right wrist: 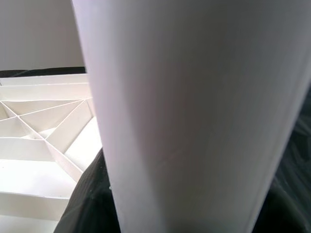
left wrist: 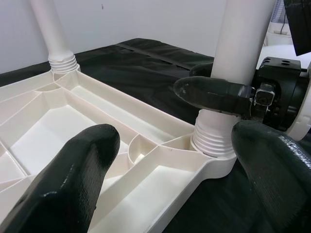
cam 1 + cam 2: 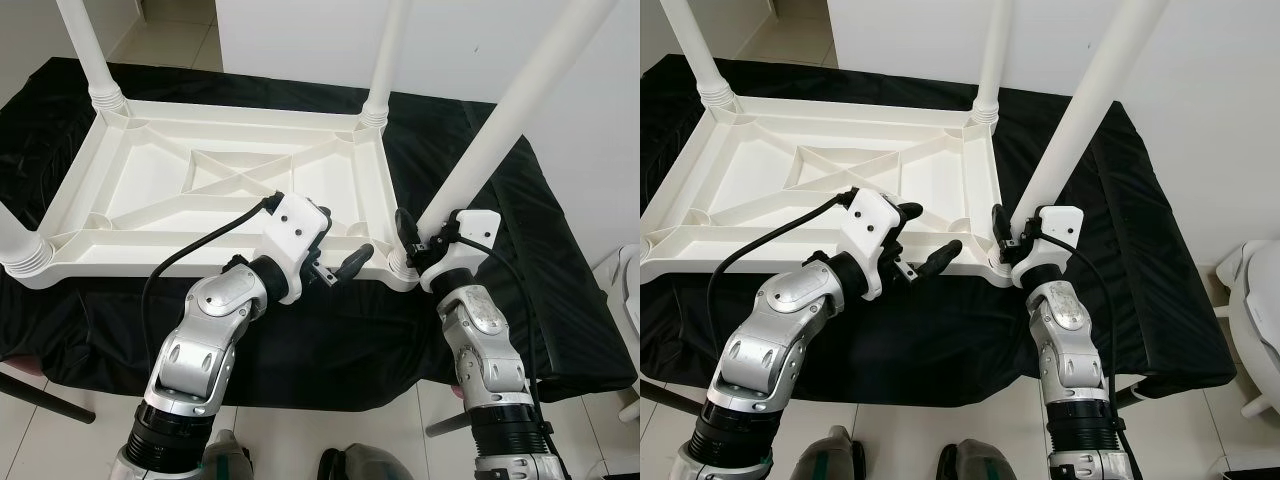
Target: Building children table
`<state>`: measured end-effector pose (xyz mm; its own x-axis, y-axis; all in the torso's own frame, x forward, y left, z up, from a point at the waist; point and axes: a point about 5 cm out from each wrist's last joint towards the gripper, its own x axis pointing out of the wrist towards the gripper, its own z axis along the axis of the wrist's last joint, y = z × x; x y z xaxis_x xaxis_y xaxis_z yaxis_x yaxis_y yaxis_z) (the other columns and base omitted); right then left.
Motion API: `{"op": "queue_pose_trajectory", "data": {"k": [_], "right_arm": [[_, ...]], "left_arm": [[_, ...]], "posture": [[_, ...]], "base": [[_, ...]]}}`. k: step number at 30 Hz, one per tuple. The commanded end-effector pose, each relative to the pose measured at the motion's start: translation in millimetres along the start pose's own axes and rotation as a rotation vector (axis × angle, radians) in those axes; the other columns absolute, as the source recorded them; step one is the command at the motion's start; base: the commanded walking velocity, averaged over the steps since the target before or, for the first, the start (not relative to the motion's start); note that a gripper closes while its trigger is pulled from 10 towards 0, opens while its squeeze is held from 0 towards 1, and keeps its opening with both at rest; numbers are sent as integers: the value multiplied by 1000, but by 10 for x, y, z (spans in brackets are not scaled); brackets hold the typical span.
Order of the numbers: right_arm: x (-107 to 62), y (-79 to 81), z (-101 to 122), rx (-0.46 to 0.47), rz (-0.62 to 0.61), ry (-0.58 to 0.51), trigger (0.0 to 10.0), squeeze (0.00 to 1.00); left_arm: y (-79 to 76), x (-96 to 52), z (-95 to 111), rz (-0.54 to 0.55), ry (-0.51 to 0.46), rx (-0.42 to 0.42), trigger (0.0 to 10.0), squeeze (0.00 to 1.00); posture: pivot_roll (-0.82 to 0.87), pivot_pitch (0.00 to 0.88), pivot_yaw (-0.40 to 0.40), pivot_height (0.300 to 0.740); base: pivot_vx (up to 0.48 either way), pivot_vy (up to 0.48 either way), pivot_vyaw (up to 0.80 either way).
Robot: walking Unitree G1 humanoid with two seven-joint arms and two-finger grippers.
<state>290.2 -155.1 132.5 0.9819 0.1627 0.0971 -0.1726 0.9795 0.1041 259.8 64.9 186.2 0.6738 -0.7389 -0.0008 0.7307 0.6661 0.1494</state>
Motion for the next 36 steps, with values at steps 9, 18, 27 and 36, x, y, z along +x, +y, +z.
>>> {"op": "queue_pose_trajectory", "data": {"k": [9, 18, 27, 36], "right_arm": [[-72, -92, -289, -17, -218, 155, 10000, 0], [73, -117, -290, -59, -394, 135, 10000, 0], [213, -125, -279, -57, -525, 121, 10000, 0], [289, -69, -303, -25, -571, 130, 10000, 0]], "left_arm": [[22, -4, -2, 71, 4, -4, 10000, 0], [26, -2, 7, 72, 2, -5, 10000, 0], [21, -20, 5, 75, 7, -5, 10000, 0], [20, -14, 6, 76, 2, -11, 10000, 0]], "posture": [[12, 62, -39, 740], [23, 62, -39, 740], [28, 67, -39, 740], [26, 64, -43, 740]], "base": [[0, 0, 0], [0, 0, 0], [0, 0, 0], [0, 0, 0]]}}
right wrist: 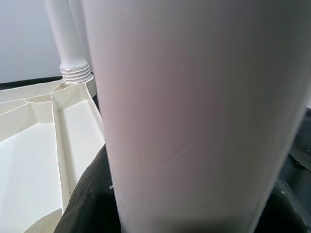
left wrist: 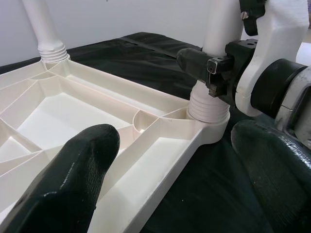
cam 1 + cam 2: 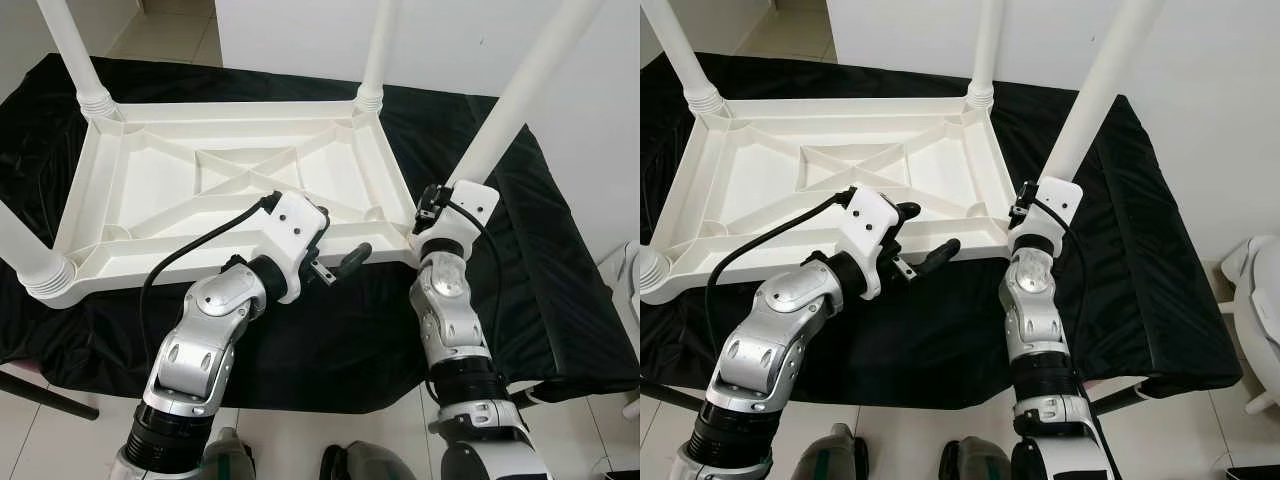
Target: Building children table
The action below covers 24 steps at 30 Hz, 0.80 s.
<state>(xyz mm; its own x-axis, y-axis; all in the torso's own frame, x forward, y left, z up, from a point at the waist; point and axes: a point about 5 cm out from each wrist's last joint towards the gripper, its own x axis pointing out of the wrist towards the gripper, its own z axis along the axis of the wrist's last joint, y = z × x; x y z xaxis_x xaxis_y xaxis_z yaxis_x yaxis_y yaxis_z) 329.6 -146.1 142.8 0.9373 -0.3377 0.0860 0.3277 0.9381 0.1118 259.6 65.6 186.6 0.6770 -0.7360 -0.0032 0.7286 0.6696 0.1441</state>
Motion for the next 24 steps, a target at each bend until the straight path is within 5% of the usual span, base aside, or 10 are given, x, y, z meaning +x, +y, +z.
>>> {"op": "queue_pose_trajectory", "data": {"k": [1, 13, 14, 24], "right_arm": [[-79, -132, -366, -32, -59, 166, 10000, 0], [-57, -150, -349, -33, -63, 139, 10000, 0], [-53, -150, -346, -30, -61, 136, 10000, 1000], [-6, -141, -268, -18, 14, 75, 10000, 1000]], "left_arm": [[13, -6, 3, 71, -2, -7, 10000, 0], [12, 11, 5, 64, -4, -4, 10000, 0], [12, 13, 5, 64, -4, -4, 10000, 0], [5, 23, 8, 63, -9, -3, 10000, 0]], "posture": [[26, 62, -45, 740], [20, 52, -43, 740], [20, 49, -43, 740], [22, 35, -50, 740]], "base": [[0, 0, 0], [0, 0, 0], [0, 0, 0], [0, 0, 0]]}}
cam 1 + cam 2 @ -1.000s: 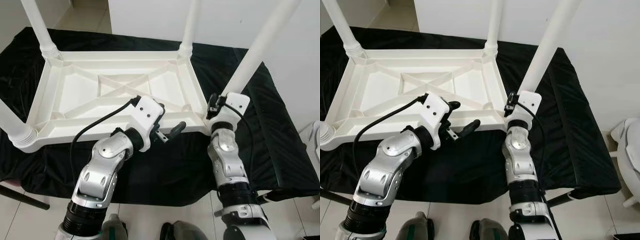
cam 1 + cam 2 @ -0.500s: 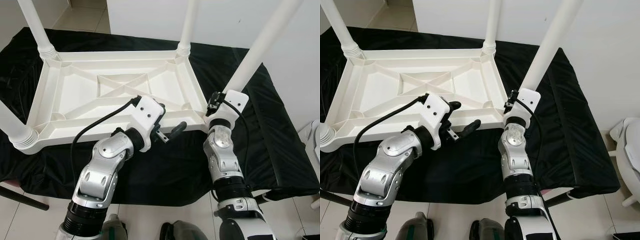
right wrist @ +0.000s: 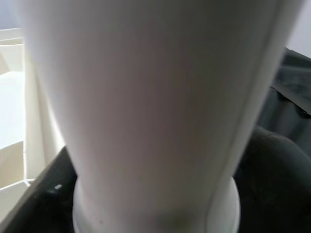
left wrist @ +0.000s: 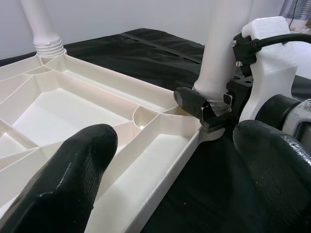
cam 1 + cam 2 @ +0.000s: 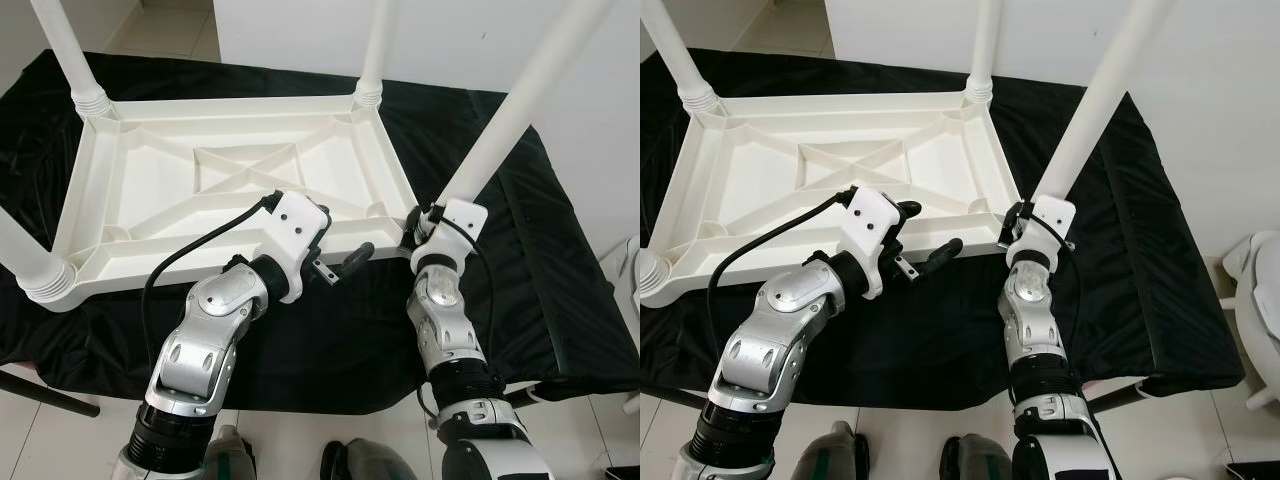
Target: Building children table
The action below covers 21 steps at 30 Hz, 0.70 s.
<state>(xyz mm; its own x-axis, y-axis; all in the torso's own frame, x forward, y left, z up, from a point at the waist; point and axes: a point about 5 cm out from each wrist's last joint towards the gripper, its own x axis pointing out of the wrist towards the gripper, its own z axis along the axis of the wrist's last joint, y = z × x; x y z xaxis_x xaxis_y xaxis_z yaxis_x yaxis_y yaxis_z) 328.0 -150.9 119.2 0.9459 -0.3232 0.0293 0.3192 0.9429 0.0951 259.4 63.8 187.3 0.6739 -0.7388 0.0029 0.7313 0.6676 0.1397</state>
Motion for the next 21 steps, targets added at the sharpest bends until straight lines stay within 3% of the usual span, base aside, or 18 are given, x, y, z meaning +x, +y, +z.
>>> {"op": "queue_pose_trajectory", "data": {"k": [1, 4, 5, 6, 15, 21], "right_arm": [[23, -65, -29, -4, 24, 11, 10000, 1000], [29, -77, -18, -3, 37, 4, 10000, 1000], [37, -83, -12, -8, 62, 0, 10000, 737], [46, -87, 2, 2, 128, -8, 10000, 0], [48, -115, 29, 12, 251, -14, 10000, 0], [48, -230, 106, -50, 376, -54, 10000, 0]], "left_arm": [[18, 10, 0, 67, -3, 2, 10000, 0], [16, 11, -1, 67, -3, 2, 10000, 0], [15, 10, -3, 67, -3, 2, 10000, 0], [13, 10, -4, 67, -3, 1, 10000, 0], [16, 6, -1, 68, -5, 2, 10000, 0], [17, -7, -1, 61, 0, 2, 10000, 0]], "posture": [[22, 35, -50, 740], [22, 32, -52, 740], [22, 31, -53, 740], [21, 29, -53, 740], [17, 34, -50, 740], [11, 43, -42, 740]], "base": [[0, 0, 0], [0, 0, 0], [0, 0, 0], [0, 0, 0], [0, 0, 0], [0, 0, 0]]}}
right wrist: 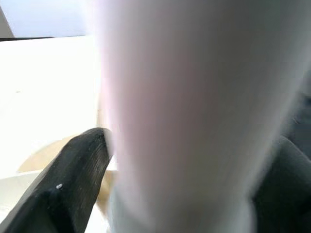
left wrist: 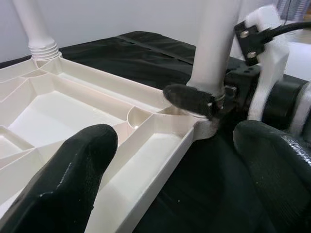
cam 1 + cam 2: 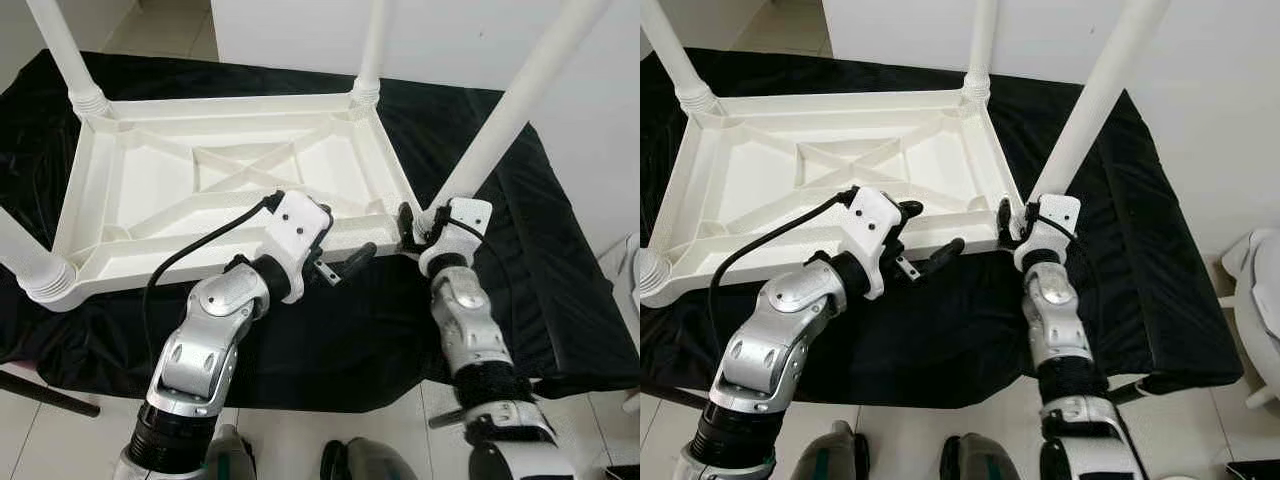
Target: Building children table
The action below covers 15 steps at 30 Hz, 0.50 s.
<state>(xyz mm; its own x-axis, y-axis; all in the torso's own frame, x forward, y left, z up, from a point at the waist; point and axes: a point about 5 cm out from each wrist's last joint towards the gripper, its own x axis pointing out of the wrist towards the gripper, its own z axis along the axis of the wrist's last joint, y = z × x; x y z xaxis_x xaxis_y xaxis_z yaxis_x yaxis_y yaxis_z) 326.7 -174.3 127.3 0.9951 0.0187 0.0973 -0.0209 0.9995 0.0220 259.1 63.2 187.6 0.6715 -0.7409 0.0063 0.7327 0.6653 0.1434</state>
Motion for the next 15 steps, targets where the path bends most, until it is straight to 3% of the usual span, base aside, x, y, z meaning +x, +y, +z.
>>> {"op": "queue_pose_trajectory", "data": {"k": [1, 11, 15], "right_arm": [[-23, -21, 35, 0, 57, -17, 10000, 0], [12, -140, 170, -38, 165, -48, 10000, 0], [61, -165, 262, -45, 274, -61, 10000, 0]], "left_arm": [[24, -11, -4, 63, 4, -1, 10000, 0], [33, -12, 0, 60, 5, 0, 10000, 0], [37, -10, 2, 58, 5, 0, 10000, 0]], "posture": [[10, 48, -41, 740], [8, 50, -36, 740], [8, 51, -32, 740]], "base": [[0, 0, 0], [0, 0, 0], [0, 0, 0]]}}
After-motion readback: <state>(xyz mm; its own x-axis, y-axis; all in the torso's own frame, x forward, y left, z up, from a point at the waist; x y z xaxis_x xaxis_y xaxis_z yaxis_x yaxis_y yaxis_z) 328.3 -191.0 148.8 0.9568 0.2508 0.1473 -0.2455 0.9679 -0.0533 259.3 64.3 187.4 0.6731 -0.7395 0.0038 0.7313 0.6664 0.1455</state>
